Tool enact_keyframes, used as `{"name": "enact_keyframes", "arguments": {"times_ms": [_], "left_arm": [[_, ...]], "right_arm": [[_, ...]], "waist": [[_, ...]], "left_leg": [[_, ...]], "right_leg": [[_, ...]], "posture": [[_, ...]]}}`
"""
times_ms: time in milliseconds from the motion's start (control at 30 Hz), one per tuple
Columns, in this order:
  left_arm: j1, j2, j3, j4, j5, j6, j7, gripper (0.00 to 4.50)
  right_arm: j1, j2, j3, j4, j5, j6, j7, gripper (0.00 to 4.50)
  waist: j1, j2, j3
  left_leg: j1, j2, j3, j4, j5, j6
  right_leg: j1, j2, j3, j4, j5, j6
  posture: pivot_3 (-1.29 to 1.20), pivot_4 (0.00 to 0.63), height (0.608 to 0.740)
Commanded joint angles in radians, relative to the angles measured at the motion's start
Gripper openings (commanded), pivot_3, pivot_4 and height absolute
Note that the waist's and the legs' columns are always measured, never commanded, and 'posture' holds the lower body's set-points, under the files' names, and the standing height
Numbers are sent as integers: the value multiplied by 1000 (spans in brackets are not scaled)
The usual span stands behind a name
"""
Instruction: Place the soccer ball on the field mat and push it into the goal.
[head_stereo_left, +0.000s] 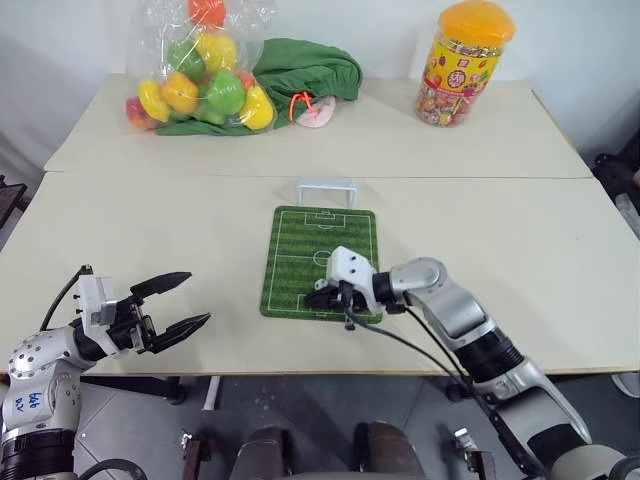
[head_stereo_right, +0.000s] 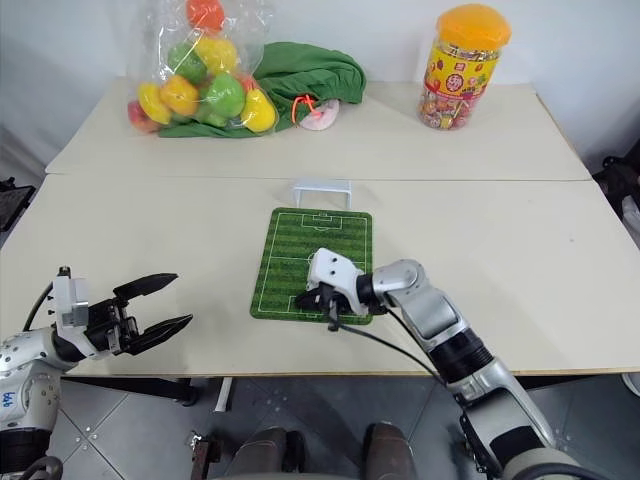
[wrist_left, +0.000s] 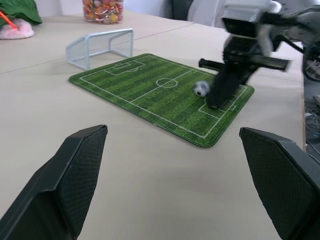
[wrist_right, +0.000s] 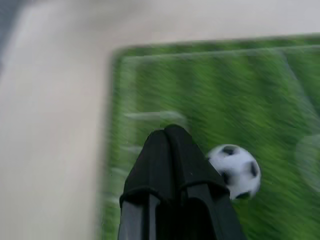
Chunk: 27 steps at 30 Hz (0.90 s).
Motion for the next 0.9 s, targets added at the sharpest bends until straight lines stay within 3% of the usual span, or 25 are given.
{"name": "enact_keyframes", "arguments": {"times_ms": [33, 167, 267, 667, 767, 900], "left_arm": [[-20, 0, 8, -4, -7, -16, 8, 4500], [-43, -5, -3, 4, -2, -18, 17, 4500], [-57, -9, -8, 14, 2, -22, 21, 4500], [-92, -41, 65, 8, -65, 5, 132, 4500], [-74, -44, 74, -14, -79, 21, 146, 4500], [-46, -39, 84, -33, -96, 45, 141, 4500]], "right_arm": [[-152, 22, -111, 138, -7, -134, -66, 46], [-304, 36, -217, 291, 6, -221, -146, 46], [-337, 6, -261, 308, 15, -227, -129, 46], [-31, -216, -365, 74, 76, -106, -28, 46], [87, -306, -407, 79, 107, -133, 60, 644], [158, -359, -467, 122, 139, -207, 111, 1904]], "waist": [[-2, 0, 0], [-16, 0, 0], [-20, 0, 0], [-19, 0, 0], [-14, 0, 0], [-12, 0, 0]], "left_leg": [[0, 0, 0, 0, 0, 0], [0, 2, -1, -1, 0, 0], [0, 1, -2, -2, 0, 0], [0, 1, -2, -2, 0, 0], [0, 1, -2, -2, 0, 1], [0, 1, 0, -2, -1, 1]], "right_leg": [[0, 0, 0, 0, 0, 0], [-1, 0, -1, 1, 0, 0], [0, 0, -1, 1, 0, 0], [1, 0, -1, 0, 0, 0], [1, -1, -1, -1, 0, 0], [1, 0, 0, -2, 0, 0]], "posture": [[0, 150, 740], [0, 150, 740], [0, 150, 740], [0, 150, 740], [0, 150, 740], [0, 150, 740]]}}
